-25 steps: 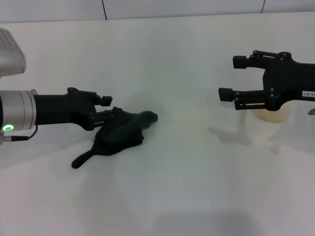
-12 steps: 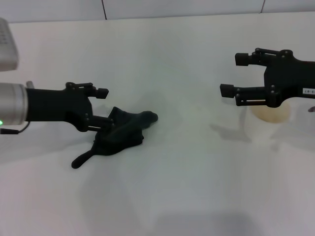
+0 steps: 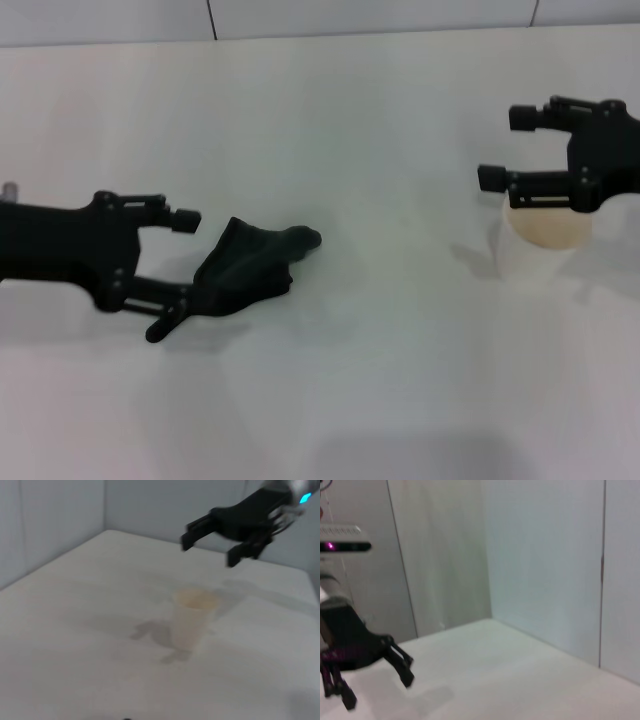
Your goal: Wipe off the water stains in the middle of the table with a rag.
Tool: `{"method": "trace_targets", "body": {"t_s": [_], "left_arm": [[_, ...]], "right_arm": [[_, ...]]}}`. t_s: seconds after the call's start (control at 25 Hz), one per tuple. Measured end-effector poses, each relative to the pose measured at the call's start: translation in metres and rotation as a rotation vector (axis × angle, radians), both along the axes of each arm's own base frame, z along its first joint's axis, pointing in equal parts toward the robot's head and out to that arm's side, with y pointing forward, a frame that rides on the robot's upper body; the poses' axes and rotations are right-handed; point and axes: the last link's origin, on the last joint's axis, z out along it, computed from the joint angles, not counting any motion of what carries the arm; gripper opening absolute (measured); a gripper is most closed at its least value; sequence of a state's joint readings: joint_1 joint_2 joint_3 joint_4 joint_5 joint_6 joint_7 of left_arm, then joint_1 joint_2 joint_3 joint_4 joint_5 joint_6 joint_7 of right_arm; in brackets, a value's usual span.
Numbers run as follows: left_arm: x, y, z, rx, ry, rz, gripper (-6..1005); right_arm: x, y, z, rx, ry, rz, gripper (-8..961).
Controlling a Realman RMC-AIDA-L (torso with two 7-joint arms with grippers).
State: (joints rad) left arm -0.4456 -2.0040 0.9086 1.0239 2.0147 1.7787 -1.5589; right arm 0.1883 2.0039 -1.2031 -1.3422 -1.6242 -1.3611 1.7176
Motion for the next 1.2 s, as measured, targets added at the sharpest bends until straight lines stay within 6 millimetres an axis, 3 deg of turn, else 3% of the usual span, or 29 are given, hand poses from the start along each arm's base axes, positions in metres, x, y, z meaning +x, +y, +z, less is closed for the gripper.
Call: {"method": "trace_targets", "body": {"t_s": [0.36,1.2], "left_arm": [[-0.003,-0.015,0.015,-0.013,-0.01,-0.04,893],[-0.004,-0.02,0.014,-0.026,-0.02,-0.022,893]], "right_arm": [[0.007,-0.007,0.001,-0.104,-0.088,-0.004,852],[0.009,-0.013,0.004,-0.122,-0.093,-0.006,843]]}}
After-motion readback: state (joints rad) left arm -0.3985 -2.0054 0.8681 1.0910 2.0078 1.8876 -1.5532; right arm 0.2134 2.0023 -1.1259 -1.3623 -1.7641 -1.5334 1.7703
